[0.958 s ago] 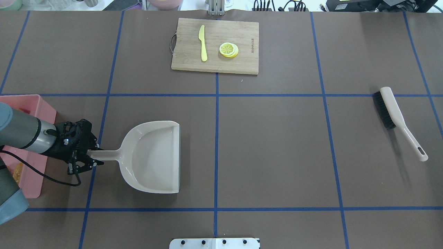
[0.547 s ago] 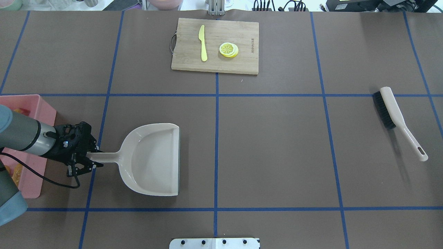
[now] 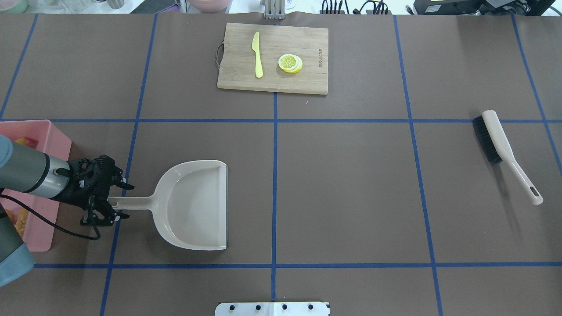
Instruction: Sweep and dump trash into bin
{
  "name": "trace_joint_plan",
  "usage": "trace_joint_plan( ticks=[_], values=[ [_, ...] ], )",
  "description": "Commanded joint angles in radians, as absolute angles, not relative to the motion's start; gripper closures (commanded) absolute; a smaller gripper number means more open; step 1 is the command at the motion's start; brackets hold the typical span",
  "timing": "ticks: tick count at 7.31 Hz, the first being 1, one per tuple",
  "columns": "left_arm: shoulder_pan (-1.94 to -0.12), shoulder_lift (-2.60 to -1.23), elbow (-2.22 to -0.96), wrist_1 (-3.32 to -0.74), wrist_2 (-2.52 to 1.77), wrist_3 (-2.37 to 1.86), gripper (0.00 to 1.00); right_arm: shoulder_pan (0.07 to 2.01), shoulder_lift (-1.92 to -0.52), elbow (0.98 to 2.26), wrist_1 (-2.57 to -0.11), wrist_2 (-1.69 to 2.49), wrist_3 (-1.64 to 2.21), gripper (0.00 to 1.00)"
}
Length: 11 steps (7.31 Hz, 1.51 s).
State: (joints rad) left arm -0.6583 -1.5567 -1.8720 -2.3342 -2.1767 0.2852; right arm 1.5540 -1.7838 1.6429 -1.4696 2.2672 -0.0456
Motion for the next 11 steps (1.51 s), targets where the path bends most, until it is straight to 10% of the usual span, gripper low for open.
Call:
trace_joint_plan(
  ticks=[1,11],
  values=[
    [-0.666,-1.520,-1.919,-2.338,-2.177,0.284,0.01,1.554,-1.784,1.643,-1.470,2.267,-0.046,0.00],
    [-1.323,-1.482,-2.045,-1.727,-2.167,-0.010,0.01,1.554,-1.778,1.640,-1.471,2.267,-0.046,0.00]
  ],
)
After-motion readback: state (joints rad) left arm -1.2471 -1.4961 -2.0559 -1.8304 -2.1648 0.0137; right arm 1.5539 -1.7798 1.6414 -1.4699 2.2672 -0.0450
